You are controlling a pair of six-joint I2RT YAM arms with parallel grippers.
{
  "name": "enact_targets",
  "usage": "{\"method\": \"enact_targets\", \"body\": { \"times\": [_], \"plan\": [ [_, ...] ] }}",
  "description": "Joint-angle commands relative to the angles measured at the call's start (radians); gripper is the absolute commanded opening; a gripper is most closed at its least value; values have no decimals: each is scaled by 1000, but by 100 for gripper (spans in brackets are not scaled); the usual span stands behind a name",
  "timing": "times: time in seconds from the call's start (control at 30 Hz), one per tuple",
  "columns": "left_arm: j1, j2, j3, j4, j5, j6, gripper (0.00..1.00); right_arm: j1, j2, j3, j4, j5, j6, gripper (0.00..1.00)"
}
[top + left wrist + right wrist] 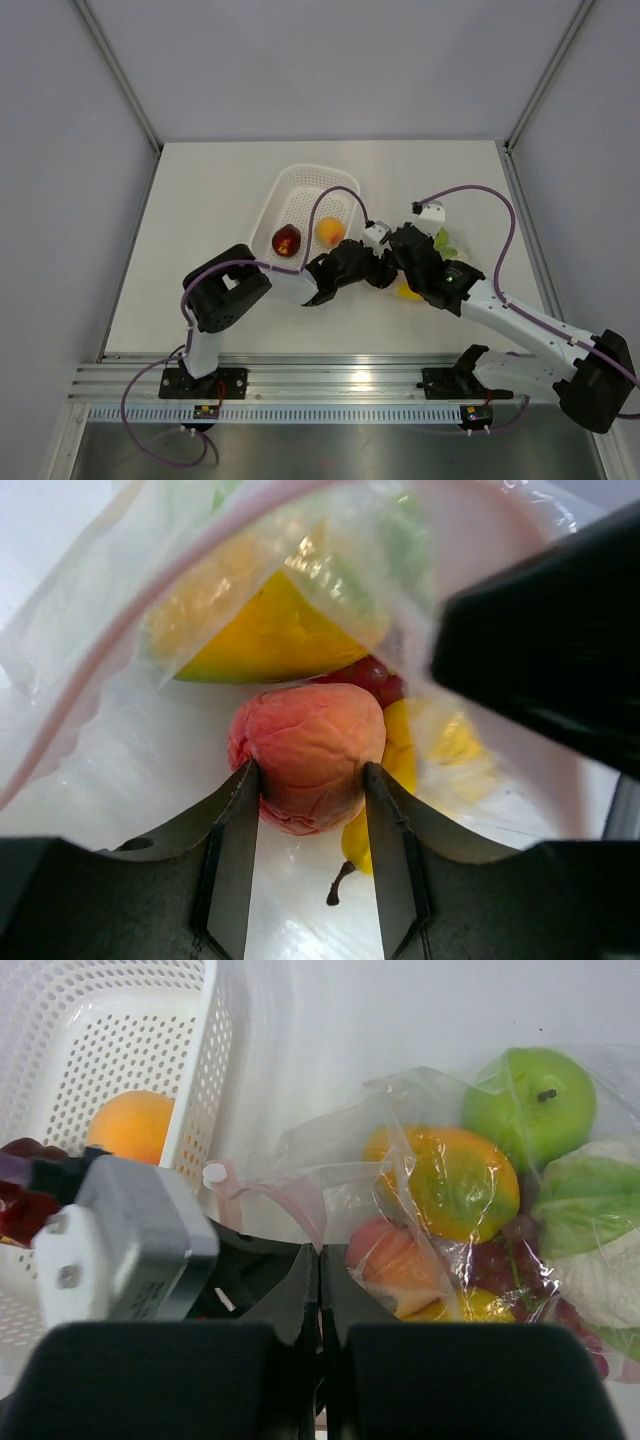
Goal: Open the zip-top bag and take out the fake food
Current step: Pick up the fake fruit from the zipper food storage bag.
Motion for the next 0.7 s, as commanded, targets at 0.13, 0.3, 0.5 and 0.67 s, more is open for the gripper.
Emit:
{"method": "enact_targets", "body": {
  "times": [0.13, 0.3, 0.5, 0.67],
  "plan": [
    [21, -167, -55, 62, 46, -9, 36, -20, 33, 30, 1, 60, 61, 0],
    [36, -193, -62, 17, 27, -29, 35, -57, 59, 41, -22, 47, 90, 0],
    [36, -228, -5, -172, -55, 38, 34, -81, 85, 53, -57, 52, 130, 0],
    [36, -277, 32, -319, -109, 90, 33, -89, 86, 51, -49, 40, 130, 0]
  ]
}}
